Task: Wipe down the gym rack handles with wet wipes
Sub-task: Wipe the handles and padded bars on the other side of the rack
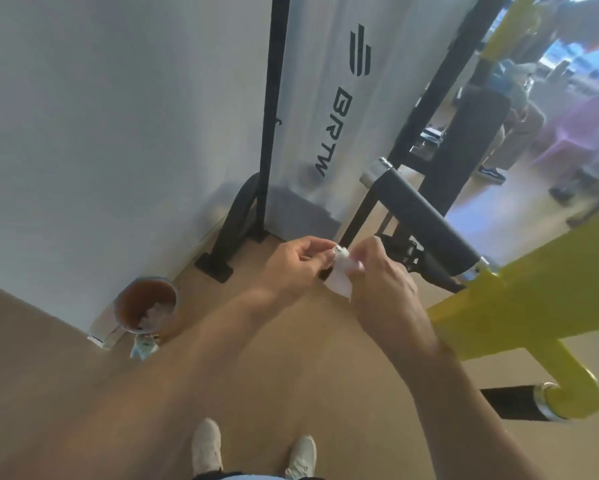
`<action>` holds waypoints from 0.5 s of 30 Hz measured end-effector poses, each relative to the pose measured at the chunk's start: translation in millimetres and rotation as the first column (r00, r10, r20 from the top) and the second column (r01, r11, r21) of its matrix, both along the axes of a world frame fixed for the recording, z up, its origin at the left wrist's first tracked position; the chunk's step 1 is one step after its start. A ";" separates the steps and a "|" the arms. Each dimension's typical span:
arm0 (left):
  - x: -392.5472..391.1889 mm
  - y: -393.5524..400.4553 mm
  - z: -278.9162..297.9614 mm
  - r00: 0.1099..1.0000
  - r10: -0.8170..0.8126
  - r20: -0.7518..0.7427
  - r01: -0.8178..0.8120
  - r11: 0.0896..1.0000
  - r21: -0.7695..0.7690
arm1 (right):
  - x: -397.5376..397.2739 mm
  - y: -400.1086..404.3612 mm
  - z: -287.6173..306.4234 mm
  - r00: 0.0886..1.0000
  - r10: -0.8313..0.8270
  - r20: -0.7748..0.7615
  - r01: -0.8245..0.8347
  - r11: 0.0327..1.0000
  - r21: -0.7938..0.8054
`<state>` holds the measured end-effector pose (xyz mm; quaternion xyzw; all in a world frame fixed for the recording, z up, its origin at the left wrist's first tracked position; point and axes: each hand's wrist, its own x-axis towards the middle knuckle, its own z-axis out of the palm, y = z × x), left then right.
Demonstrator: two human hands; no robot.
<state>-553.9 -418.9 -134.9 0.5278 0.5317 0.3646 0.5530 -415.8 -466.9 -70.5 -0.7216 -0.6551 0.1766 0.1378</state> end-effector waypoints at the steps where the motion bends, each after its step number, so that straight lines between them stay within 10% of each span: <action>1: -2.4 3.1 0.4 0.999 -0.038 0.003 0.038 0.999 -0.002 | -0.5 6.8 1.6 0.999 -0.043 -0.026 0.042 0.999 -0.014; 10: -7.5 17.0 0.0 0.975 -0.221 -0.006 0.221 0.974 0.047 | -17.7 -4.7 3.6 0.855 -0.067 0.514 0.179 0.969 -0.171; 15: -6.7 20.5 0.1 0.974 -0.228 -0.010 0.229 0.973 0.034 | -20.4 -2.2 -9.8 0.841 -0.063 0.537 0.149 0.982 -0.118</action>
